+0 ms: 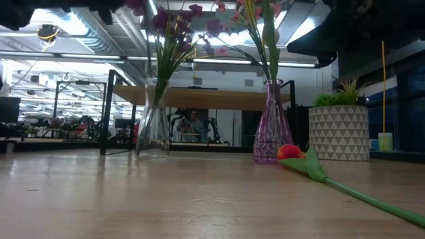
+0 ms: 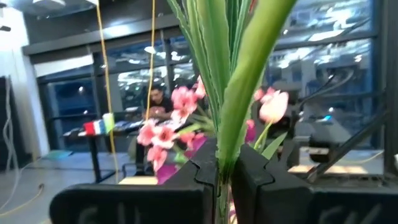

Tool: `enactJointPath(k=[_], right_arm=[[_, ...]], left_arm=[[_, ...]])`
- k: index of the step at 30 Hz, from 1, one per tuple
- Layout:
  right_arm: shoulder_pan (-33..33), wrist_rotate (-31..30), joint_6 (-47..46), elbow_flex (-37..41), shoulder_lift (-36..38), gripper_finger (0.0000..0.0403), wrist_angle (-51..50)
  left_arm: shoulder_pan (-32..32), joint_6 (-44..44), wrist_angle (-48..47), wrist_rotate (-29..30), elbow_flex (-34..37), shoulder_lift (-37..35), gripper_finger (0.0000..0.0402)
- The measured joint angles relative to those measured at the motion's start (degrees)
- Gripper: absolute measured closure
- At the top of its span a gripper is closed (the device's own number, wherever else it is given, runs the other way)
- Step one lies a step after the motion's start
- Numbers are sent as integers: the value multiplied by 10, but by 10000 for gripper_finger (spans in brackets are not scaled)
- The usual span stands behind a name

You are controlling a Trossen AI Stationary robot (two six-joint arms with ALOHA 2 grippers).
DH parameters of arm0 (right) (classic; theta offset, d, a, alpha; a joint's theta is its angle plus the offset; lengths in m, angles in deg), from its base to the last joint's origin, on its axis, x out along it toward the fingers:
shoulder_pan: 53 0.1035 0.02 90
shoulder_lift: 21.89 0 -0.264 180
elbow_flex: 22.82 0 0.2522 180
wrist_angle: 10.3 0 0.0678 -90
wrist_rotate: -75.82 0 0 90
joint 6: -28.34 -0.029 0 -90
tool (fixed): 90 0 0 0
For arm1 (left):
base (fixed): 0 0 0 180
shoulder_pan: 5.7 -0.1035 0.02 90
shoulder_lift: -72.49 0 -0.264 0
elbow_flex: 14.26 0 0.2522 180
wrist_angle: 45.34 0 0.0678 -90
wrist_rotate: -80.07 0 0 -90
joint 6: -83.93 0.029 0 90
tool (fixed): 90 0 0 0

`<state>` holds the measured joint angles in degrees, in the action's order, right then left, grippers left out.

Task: Pick and place flowers into a vace then onto a shelf
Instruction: Put the red flowers into the transparent vase

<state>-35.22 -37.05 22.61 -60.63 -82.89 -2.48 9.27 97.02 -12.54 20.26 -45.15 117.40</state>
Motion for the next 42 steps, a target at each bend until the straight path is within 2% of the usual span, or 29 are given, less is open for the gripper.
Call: enactJointPath(k=[9, 18, 35, 42], right_arm=[[0, 0, 0, 0, 0, 389, 0], [0, 0, 2, 0, 0, 389, 0], [0, 0, 15, 0, 0, 389, -2], [0, 0, 15, 0, 0, 389, -2]], left_arm=[[-39, -20, 4, -20, 0, 50, 384], [-46, -41, 25, -33, 0, 97, 384], [-39, -57, 27, -16, 0, 144, 385], [-13, -44, 22, 22, 4, 144, 385]])
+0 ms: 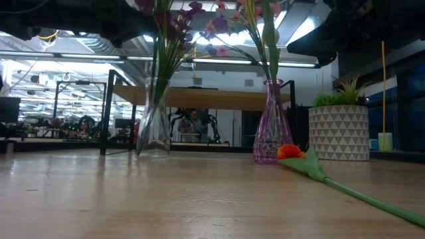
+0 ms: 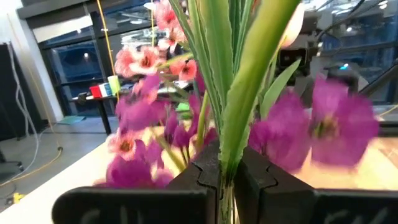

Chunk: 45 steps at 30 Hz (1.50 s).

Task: Pick and place flowers into a vace then onto a shelf
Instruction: Put the red flowers into the transparent vase

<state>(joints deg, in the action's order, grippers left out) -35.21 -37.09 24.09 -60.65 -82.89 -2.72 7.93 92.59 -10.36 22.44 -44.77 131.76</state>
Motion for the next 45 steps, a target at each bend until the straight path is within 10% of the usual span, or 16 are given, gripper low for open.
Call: enactJointPath(k=[45], right_arm=[[0, 0, 0, 0, 0, 389, 3]], left_arm=[[-3, -8, 111, 3, 86, 80, 375]])
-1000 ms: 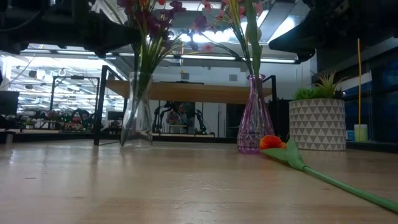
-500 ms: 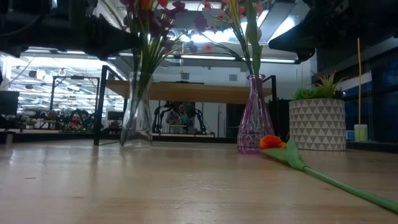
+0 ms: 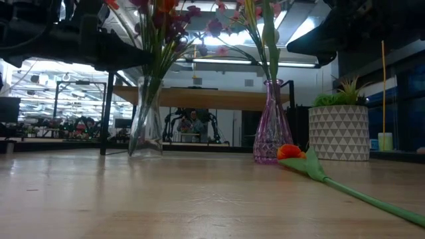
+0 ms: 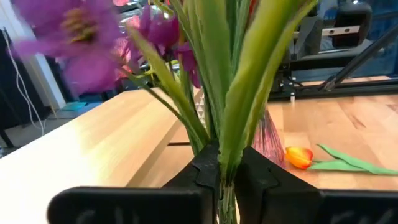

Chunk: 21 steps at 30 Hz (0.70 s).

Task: Pick and place flowers into a vace then onto a shelf
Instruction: Put the red flowers into the transparent vase

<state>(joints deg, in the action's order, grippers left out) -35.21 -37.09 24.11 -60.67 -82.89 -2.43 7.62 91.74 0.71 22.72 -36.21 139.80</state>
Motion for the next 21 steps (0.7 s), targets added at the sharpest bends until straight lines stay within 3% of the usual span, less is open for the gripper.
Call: enactJointPath(k=[21], right_arm=[[0, 0, 0, 0, 0, 389, 0]], left_arm=[[5, -13, -15, 33, 0, 2, 237]])
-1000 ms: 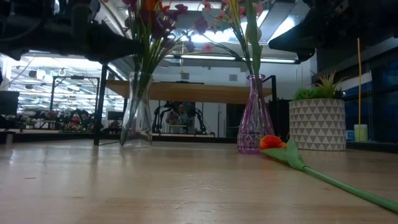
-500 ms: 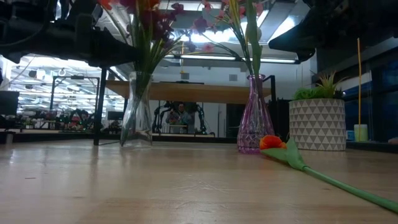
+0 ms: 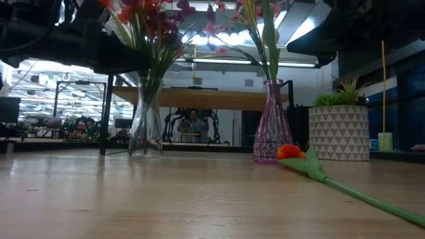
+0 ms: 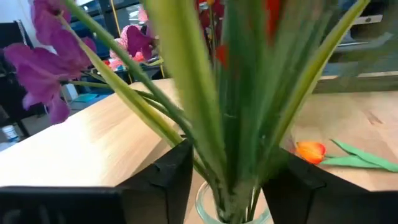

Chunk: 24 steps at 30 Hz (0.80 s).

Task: Pick and place flowers into a vace then onto a shelf
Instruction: Put the red flowers into the transparent vase, then put the orange flower into the transparent vase

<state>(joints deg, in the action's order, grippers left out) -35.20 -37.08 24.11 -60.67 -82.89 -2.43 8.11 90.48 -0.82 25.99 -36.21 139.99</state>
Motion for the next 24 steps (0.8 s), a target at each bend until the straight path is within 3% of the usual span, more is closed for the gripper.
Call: enactJointPath(k=[15, 24], right_arm=[[0, 0, -2, 0, 0, 389, 0], [0, 0, -8, 0, 0, 389, 0]], left_arm=[[32, 3, -23, 54, 0, -5, 216], [54, -11, -102, 59, 0, -79, 216]])
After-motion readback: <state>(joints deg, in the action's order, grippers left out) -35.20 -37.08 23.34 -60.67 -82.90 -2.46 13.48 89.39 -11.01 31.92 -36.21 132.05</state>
